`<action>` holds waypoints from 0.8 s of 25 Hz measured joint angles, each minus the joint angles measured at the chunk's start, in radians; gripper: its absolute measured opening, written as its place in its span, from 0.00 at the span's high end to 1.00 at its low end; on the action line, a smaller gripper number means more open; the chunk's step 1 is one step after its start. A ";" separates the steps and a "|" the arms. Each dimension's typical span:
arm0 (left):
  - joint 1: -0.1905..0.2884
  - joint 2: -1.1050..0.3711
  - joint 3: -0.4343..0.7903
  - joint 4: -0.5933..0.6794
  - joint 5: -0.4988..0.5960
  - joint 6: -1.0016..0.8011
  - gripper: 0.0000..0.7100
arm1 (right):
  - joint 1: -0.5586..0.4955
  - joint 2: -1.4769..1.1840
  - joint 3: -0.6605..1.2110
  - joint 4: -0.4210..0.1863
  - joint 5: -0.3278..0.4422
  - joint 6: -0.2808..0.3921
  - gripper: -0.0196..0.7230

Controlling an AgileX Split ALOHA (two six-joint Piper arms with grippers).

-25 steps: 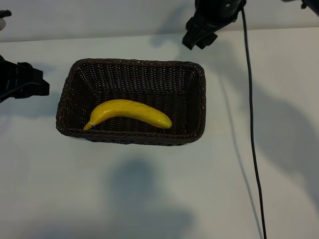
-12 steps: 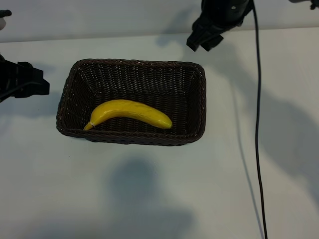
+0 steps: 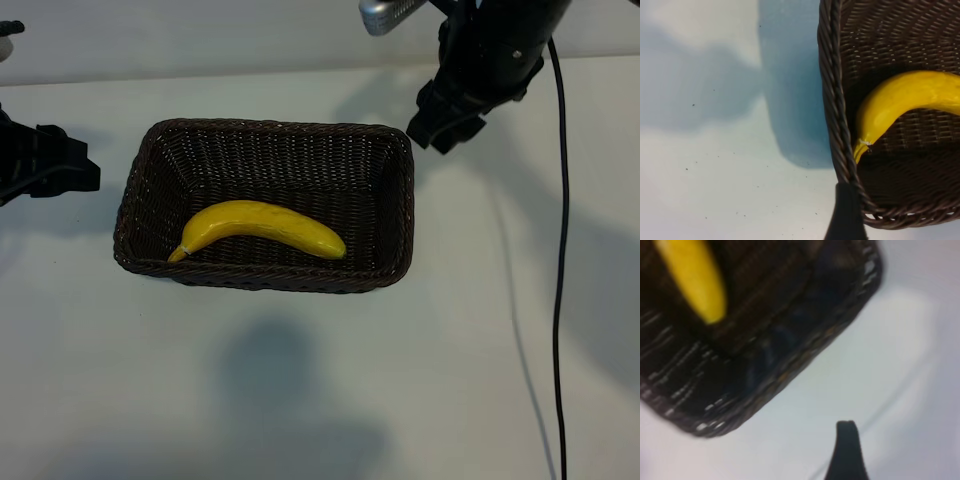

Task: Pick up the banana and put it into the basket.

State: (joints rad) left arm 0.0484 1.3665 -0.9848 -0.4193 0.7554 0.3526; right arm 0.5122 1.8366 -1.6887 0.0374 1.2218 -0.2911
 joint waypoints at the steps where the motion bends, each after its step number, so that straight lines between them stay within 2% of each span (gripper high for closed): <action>1: 0.000 0.000 0.000 0.000 0.000 0.002 0.20 | 0.000 -0.010 0.014 0.034 0.000 -0.011 0.23; 5: 0.000 0.000 0.000 -0.002 0.001 0.004 0.20 | 0.000 -0.025 0.025 0.123 0.001 -0.039 0.23; 8: 0.000 0.000 0.000 -0.003 0.003 0.006 0.20 | 0.000 -0.025 0.026 0.161 0.001 -0.047 0.21; 11: 0.000 0.000 0.000 -0.011 0.004 0.012 0.20 | 0.000 -0.025 0.027 0.164 0.000 -0.053 0.18; 20: 0.000 0.000 0.000 -0.078 0.021 0.096 0.20 | 0.000 -0.025 0.027 0.142 0.000 -0.029 0.17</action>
State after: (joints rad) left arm 0.0484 1.3665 -0.9848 -0.4973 0.7766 0.4488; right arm 0.5122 1.8115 -1.6617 0.1792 1.2217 -0.3202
